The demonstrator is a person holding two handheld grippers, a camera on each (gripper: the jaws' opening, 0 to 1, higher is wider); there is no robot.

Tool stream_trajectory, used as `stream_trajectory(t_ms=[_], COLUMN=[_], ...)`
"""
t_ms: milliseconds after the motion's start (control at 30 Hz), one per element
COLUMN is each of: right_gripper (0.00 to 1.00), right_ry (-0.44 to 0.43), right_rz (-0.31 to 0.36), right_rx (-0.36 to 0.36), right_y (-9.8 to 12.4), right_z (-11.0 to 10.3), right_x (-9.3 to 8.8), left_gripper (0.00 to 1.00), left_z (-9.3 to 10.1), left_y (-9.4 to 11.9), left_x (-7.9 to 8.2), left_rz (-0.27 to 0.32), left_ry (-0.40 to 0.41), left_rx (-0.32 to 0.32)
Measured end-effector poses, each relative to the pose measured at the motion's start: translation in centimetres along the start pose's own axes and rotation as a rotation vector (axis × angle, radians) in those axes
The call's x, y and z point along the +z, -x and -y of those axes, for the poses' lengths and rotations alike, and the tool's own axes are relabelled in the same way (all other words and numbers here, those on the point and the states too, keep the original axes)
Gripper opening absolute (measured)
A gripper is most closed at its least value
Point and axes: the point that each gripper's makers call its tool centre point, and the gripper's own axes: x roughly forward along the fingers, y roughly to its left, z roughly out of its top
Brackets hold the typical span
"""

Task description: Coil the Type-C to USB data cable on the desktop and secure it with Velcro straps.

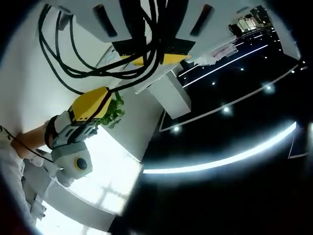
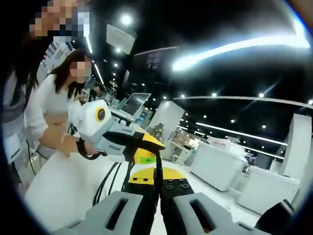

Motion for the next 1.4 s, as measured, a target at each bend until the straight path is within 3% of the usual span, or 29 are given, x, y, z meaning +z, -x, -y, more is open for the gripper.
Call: stream_trajectory(t_ms=[100, 167, 200, 267, 400, 500, 600, 667, 800, 900, 1033, 1133, 1267, 1400], right_gripper=[0.04, 0.05, 0.09, 0.23, 0.37, 0.46, 0.38, 0.34, 0.19, 0.15, 0.06, 0.05, 0.04, 0.03], right_ry=[-0.125, -0.271, -0.351, -0.415, -0.202, -0.128, 0.029, 0.108, 0.246, 0.259, 0.37, 0.425, 0.43, 0.51], right_rz=[0.04, 0.107, 0.139, 0.112, 0.015, -0.05, -0.133, -0.158, -0.223, -0.231, -0.239, -0.223, -0.172, -0.172], right_rx=[-0.018, -0.041, -0.031, 0.007, -0.002, -0.018, -0.119, -0.111, -0.17, -0.171, -0.204, -0.245, -0.279, -0.312], right_y=[0.0, 0.2, 0.4, 0.3, -0.9, -1.9, -2.2, -2.6, -2.7, -3.3, -3.5, -3.8, -3.3, -3.0], right_z=[0.6, 1.5, 1.9, 1.6, 0.3, -0.5, 1.1, 0.8, 1.6, 1.6, 2.1, 2.5, 2.7, 3.0], right_x=[0.0, 0.7, 1.1, 1.0, 0.2, -0.5, -1.2, -1.2, -1.2, -1.2, -0.5, 0.3, 2.1, 3.4], left_gripper=[0.09, 0.08, 0.08, 0.08, 0.08, 0.08, 0.08, 0.08, 0.08, 0.08, 0.08, 0.08, 0.08, 0.12], left_z=[-0.1, -0.2, -0.3, -0.4, -0.1, -0.1, 0.2, 0.6, 0.8, 0.9, 0.7, 0.6, -0.6, -1.2], left_y=[-0.1, -0.2, -0.3, -0.3, -0.7, -1.0, -1.3, -1.5, -1.5, -1.3, -1.1, -1.0, -0.7, -0.4], left_x=[-0.5, -0.9, -1.0, -1.1, -0.5, -0.8, 0.0, 0.4, 1.2, 1.7, 2.3, 3.0, 4.2, 5.3], left_rz=[-0.026, -0.044, -0.046, -0.052, -0.054, -0.103, -0.107, -0.113, -0.139, -0.156, -0.153, -0.142, -0.102, -0.047], left_ry=[0.005, 0.02, 0.021, 0.015, 0.008, -0.021, -0.019, -0.034, -0.11, -0.11, -0.1, -0.079, -0.134, -0.205], left_rx=[-0.002, 0.012, 0.016, 0.025, 0.015, 0.024, 0.009, -0.005, -0.01, -0.02, -0.021, -0.019, 0.057, 0.122])
